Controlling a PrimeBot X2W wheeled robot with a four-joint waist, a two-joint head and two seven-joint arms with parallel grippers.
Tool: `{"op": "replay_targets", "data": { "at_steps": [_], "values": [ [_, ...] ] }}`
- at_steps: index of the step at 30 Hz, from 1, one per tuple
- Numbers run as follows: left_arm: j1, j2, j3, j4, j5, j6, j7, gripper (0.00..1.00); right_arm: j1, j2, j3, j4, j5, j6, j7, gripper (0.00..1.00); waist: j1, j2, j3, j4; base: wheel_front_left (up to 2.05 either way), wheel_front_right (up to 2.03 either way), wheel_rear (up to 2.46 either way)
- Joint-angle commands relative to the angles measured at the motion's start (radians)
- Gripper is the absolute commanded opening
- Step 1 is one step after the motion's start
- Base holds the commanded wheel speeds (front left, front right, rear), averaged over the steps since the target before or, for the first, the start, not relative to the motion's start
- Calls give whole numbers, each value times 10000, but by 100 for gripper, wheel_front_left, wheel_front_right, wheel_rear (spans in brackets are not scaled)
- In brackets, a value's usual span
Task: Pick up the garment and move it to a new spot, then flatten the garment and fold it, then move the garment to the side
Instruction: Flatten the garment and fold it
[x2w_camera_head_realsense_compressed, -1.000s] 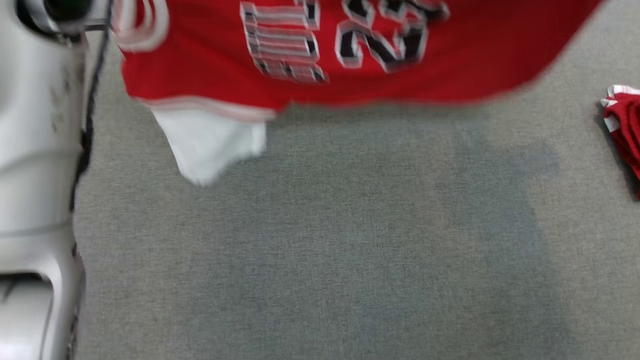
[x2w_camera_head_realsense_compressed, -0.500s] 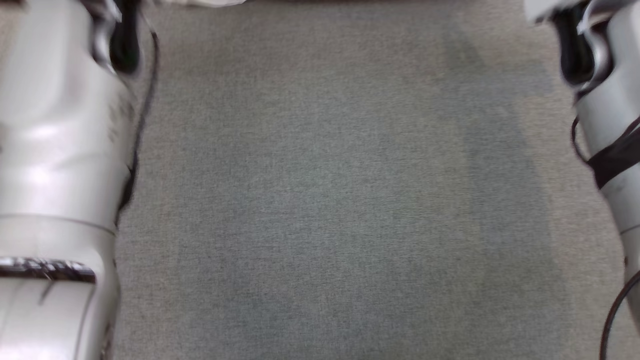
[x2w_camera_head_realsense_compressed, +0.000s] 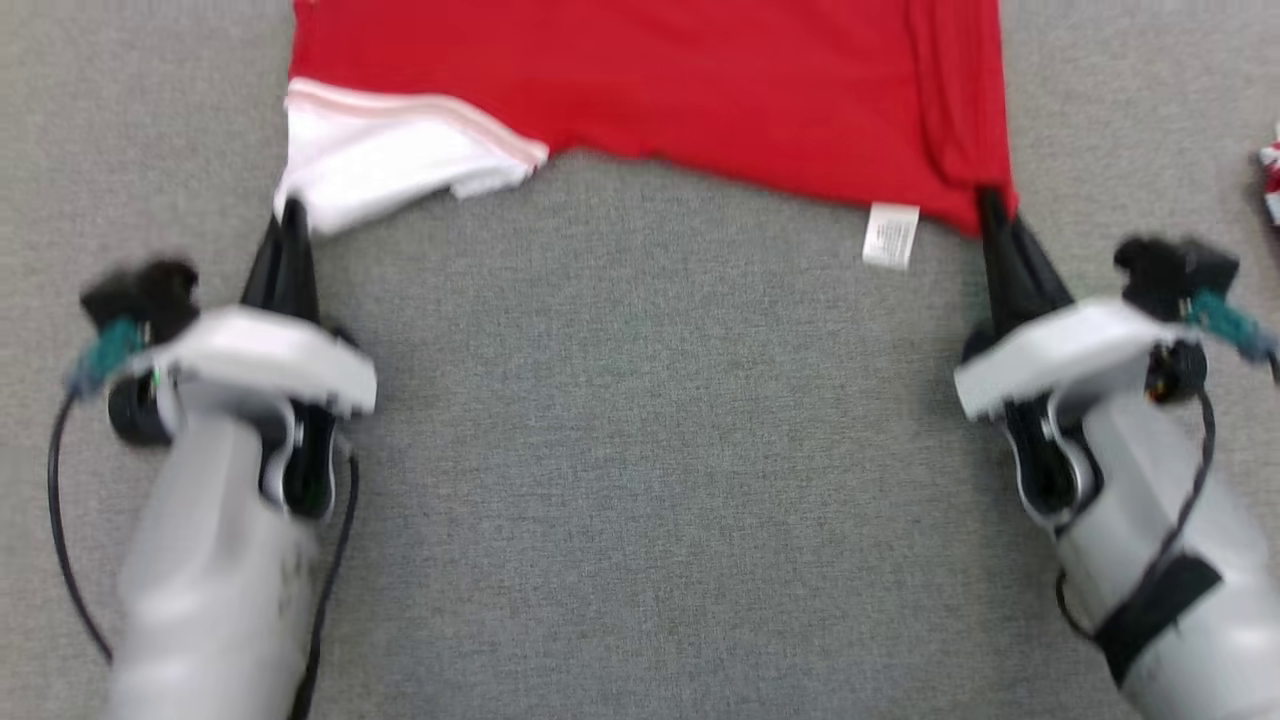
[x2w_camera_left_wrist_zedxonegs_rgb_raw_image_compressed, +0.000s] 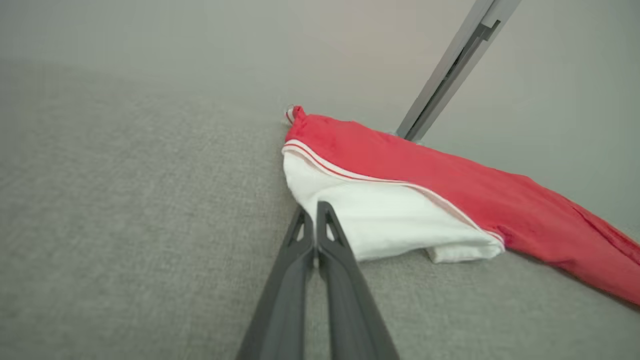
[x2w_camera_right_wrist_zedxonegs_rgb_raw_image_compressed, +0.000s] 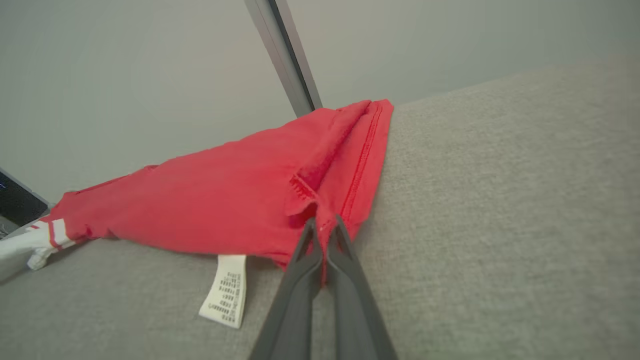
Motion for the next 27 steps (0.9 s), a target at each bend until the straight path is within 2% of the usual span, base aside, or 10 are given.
{"op": "replay_targets", "data": {
  "at_steps": [1,6,11,15,16,21,27],
  "values": [
    [685,27,284,-550,77,-26,2,0,741,-139,-238,-392,-26,-1,-38,0,0,0,-429,10,0,0,0],
    [3261,-88,804,-2246,225,-22,5,0,3087,-228,-1108,-1954,-346,-1,-32,0,0,0,-1526,135,0,0,0],
    [5642,-141,566,-3887,274,77,197,0,5465,-157,-1846,-3229,-634,-1,-35,0,0,0,-2541,383,0,0,0],
    [7565,-165,369,-5850,206,594,1372,0,7083,-145,-2267,-4028,-881,-1,-34,0,0,0,-3171,485,0,0,0],
    [7565,-165,369,-5850,206,594,1372,0,7083,-145,-2267,-4028,-881,-1,-34,0,0,0,-3171,485,0,0,0],
    [9629,-50,160,-8735,291,1257,3136,0,8547,-84,-2717,-4846,-1116,-1,124,0,0,0,-3593,698,0,0,0],
    [11002,6,-217,-11238,339,1779,4633,0,9659,252,-3365,-5470,-1262,-1,610,0,0,0,-3835,858,0,0,0]
  ]
}}
